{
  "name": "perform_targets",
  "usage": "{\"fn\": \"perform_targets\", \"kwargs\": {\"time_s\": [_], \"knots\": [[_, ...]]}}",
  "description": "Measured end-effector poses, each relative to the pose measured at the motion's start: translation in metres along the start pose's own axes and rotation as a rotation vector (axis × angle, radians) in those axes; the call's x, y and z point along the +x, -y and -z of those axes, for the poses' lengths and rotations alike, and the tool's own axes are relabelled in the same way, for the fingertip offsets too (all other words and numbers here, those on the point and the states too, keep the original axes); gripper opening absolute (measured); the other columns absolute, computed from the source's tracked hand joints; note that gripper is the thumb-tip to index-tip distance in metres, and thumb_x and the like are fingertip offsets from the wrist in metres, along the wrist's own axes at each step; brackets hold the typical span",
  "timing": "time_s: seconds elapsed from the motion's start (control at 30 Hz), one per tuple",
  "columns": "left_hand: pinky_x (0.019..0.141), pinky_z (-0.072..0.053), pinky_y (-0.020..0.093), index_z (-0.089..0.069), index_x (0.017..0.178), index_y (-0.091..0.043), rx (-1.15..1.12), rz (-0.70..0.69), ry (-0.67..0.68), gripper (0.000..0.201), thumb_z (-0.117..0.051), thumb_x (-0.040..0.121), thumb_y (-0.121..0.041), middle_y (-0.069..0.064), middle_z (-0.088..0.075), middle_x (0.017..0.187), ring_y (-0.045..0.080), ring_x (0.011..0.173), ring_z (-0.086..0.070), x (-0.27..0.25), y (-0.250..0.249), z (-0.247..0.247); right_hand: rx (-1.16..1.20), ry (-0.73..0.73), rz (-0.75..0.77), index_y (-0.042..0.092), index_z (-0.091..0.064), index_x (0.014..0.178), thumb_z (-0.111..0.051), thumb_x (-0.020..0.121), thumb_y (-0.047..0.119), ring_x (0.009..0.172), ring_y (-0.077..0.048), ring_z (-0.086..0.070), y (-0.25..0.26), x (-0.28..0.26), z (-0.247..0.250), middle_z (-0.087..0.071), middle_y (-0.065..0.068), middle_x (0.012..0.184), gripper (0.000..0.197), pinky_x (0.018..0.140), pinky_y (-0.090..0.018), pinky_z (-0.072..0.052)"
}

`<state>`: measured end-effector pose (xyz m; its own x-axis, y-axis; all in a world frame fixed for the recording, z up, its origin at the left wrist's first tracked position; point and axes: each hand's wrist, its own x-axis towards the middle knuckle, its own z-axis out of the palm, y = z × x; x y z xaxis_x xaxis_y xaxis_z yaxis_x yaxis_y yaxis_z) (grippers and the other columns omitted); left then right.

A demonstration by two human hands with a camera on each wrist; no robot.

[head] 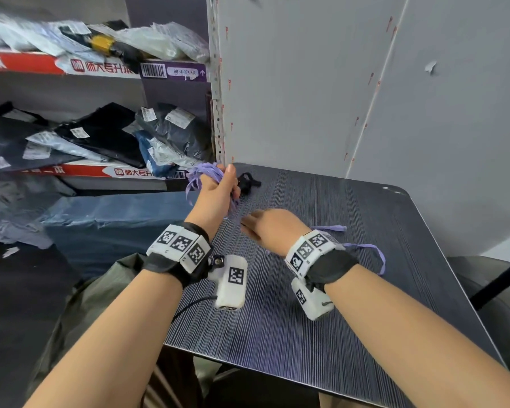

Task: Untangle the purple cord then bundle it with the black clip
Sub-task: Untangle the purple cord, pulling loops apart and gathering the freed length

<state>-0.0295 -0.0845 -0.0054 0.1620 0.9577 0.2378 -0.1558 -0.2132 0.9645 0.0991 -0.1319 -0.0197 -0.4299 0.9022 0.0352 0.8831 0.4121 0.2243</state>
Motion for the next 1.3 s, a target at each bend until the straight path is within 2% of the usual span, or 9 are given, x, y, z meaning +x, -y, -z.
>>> {"fn": "perform_targets", "kwargs": {"time_s": [0.1,0.27,0.43,0.6,0.73,0.9,1.07,1.2,1.3], "knots": [[0.063,-0.038,0.030,-0.047,0.070,-0.010,0.326,-0.063,-0.019,0.033,-0.044,0.099,-0.026,0.001,-0.050,0.057,0.016,0.053,-0.046,0.002,0.009,0.000,0.157,-0.120,-0.021,0.013,-0.056,0.113,-0.034,0.099,0.036,0.093,-0.029,-0.059,-0.003,-0.006,-0.003,-0.058,-0.009,0.103,0.035,0.072,-0.037,-0.045],[0.066,-0.037,0.021,-0.037,0.099,-0.005,0.611,-0.025,0.068,0.022,-0.050,0.096,-0.022,0.001,-0.047,0.077,0.014,0.070,-0.046,-0.007,0.021,-0.007,0.441,-0.264,-0.122,0.013,-0.063,0.097,-0.057,0.087,0.038,0.083,-0.018,-0.050,-0.007,-0.013,-0.010,-0.051,0.000,0.085,0.028,0.072,-0.032,-0.043],[0.060,-0.028,0.026,-0.037,0.079,-0.011,0.974,-0.012,0.256,0.021,-0.042,0.098,-0.019,-0.004,-0.038,0.064,0.022,0.066,-0.049,-0.015,0.035,-0.005,0.452,-0.258,-0.163,0.017,-0.055,0.079,-0.063,0.080,0.040,0.079,-0.014,-0.039,-0.010,-0.018,-0.017,-0.043,0.005,0.077,0.025,0.071,-0.029,-0.033],[0.056,-0.033,0.028,-0.046,0.071,-0.007,0.850,0.094,0.229,0.032,-0.048,0.096,-0.026,0.002,-0.040,0.060,0.015,0.055,-0.039,-0.013,0.048,0.006,0.458,-0.172,-0.219,0.017,-0.052,0.074,-0.054,0.082,0.058,0.079,-0.014,-0.040,-0.011,-0.020,-0.024,-0.047,0.005,0.074,0.041,0.073,-0.030,-0.033],[0.063,-0.038,0.027,-0.053,0.101,-0.002,0.811,0.268,0.185,0.037,-0.045,0.096,-0.038,0.004,-0.048,0.075,0.014,0.064,-0.046,-0.012,0.055,0.018,0.578,-0.147,-0.223,0.011,-0.052,0.073,-0.034,0.098,0.034,0.077,-0.020,-0.042,-0.018,-0.024,-0.026,-0.046,0.000,0.072,0.038,0.076,-0.035,-0.035],[0.058,-0.037,0.028,-0.037,0.076,-0.017,0.674,0.332,0.137,0.030,-0.046,0.096,-0.038,0.001,-0.043,0.063,0.015,0.054,-0.040,-0.013,0.060,0.025,0.679,-0.160,-0.381,0.014,-0.055,0.076,-0.029,0.099,0.021,0.082,-0.020,-0.041,-0.036,-0.028,-0.031,-0.041,0.005,0.072,0.035,0.075,-0.034,-0.030],[0.057,-0.035,0.029,-0.037,0.073,-0.014,0.690,0.279,0.085,0.035,-0.047,0.096,-0.040,0.005,-0.044,0.063,0.016,0.053,-0.038,-0.016,0.061,0.033,0.601,-0.218,-0.509,0.016,-0.059,0.086,-0.040,0.097,0.032,0.093,-0.022,-0.045,-0.052,-0.034,-0.039,-0.049,-0.001,0.084,0.028,0.078,-0.032,-0.031],[0.043,-0.020,0.023,-0.028,0.057,-0.017,0.762,0.167,0.273,0.051,-0.055,0.087,-0.049,-0.001,-0.026,0.049,0.012,0.042,-0.021,-0.023,0.053,0.030,0.431,-0.220,-0.657,0.015,-0.062,0.104,-0.037,0.098,0.036,0.105,-0.028,-0.046,-0.061,-0.037,-0.047,-0.057,-0.008,0.104,0.033,0.089,-0.037,-0.034],[0.041,-0.019,0.017,-0.039,0.063,-0.010,0.800,0.151,0.323,0.047,-0.064,0.083,-0.044,-0.002,-0.026,0.049,0.010,0.043,-0.022,-0.026,0.048,0.027,0.324,-0.245,-0.747,0.016,-0.060,0.107,-0.034,0.099,0.036,0.107,-0.029,-0.047,-0.064,-0.039,-0.049,-0.058,-0.009,0.111,0.034,0.091,-0.039,-0.035]]}}
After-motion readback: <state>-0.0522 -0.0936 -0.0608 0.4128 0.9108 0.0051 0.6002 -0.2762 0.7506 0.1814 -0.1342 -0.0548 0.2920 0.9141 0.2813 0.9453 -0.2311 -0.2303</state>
